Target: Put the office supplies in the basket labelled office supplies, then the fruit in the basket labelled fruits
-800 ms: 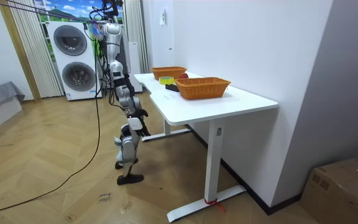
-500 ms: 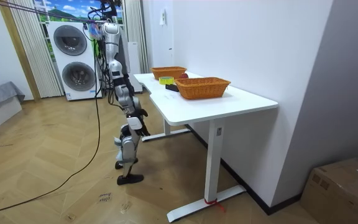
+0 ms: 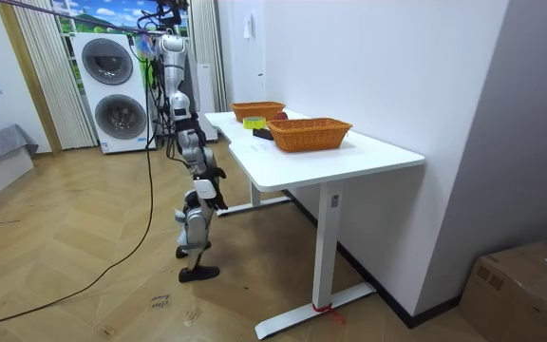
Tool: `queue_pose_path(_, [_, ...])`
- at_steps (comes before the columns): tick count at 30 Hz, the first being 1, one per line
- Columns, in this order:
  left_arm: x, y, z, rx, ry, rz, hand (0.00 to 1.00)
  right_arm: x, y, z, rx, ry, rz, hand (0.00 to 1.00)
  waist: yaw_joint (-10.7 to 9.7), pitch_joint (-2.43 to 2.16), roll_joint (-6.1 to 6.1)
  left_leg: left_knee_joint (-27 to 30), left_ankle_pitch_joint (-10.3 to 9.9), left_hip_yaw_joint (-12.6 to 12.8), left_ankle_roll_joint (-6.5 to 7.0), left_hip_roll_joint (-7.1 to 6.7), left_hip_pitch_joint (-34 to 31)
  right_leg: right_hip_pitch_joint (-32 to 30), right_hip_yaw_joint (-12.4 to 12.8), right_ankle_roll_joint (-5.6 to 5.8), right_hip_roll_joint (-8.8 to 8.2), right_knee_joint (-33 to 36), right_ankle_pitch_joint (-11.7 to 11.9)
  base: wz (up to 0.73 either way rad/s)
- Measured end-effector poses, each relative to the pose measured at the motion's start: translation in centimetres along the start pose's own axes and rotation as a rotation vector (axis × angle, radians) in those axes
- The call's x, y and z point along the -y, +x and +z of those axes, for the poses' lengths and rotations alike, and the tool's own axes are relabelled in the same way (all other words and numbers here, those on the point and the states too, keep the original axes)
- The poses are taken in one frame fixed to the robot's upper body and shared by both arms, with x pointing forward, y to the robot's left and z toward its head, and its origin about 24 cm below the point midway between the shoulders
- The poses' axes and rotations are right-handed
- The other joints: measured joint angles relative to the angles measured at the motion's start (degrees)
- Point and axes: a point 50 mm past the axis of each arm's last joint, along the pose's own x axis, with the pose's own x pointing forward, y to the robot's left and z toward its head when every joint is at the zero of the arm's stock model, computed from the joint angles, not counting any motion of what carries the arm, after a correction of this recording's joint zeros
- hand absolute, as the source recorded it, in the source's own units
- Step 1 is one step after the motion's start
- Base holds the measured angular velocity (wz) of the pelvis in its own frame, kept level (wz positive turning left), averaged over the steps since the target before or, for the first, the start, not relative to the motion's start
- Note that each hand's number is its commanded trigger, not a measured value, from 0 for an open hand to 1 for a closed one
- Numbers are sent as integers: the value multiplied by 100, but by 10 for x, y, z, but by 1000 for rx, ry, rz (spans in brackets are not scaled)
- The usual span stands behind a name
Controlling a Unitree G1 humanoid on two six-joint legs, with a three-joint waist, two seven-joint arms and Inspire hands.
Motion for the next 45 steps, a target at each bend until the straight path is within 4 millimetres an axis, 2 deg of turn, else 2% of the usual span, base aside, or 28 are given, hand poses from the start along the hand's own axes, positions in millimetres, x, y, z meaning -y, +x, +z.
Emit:
queue_pose_path(8, [-2,0,-4,-33,-41,10,0,17,-5,-6,7,144,-117,0,-105,-5,42,10,0,12,0,3,1,-1,23,-1,2,20,1,-1])
queue_pose_path(12, [-3,-1,-7,-41,-42,14,0,29,-8,-9,15,260,-183,0,-158,-3,52,-3,-13,44,-13,16,92,1,159,-6,22,106,-10,-12])
queue_pose_path(17, [-12,-1,-11,-39,-87,69,0,41,-14,4,99,407,-268,0,-282,-4,28,-9,-36,41,-5,12,73,-121,295,-9,33,185,-43,-12])
queue_pose_path(23, [-23,-2,-15,-51,-150,138,0,52,-20,26,189,555,-400,0,-409,-29,-26,-13,-32,42,0,10,98,-127,334,-14,38,206,-38,-4])
queue_pose_path(29, [-26,-2,-8,-8,-163,146,0,47,-28,61,316,636,-472,0,-452,-53,-112,-17,-32,49,1,7,79,-212,354,-13,39,315,-40,-4])
queue_pose_path(35, [-28,-3,-4,34,-165,157,0,43,-47,102,490,688,-539,0,-456,-40,-172,-35,-32,73,1,-1,30,-274,408,-9,46,304,-43,-4])
queue_pose_path(41, [-31,-5,-8,42,-162,177,0,36,-79,140,715,628,-659,0,-456,-36,-157,-61,-30,115,5,5,-6,-335,454,-11,63,296,-41,-3])
queue_pose_path(45, [-32,-5,-5,68,-160,180,0,26,-112,167,945,608,-727,0,-463,-34,-156,-99,-29,115,4,7,-52,-404,455,-10,70,287,-42,0])
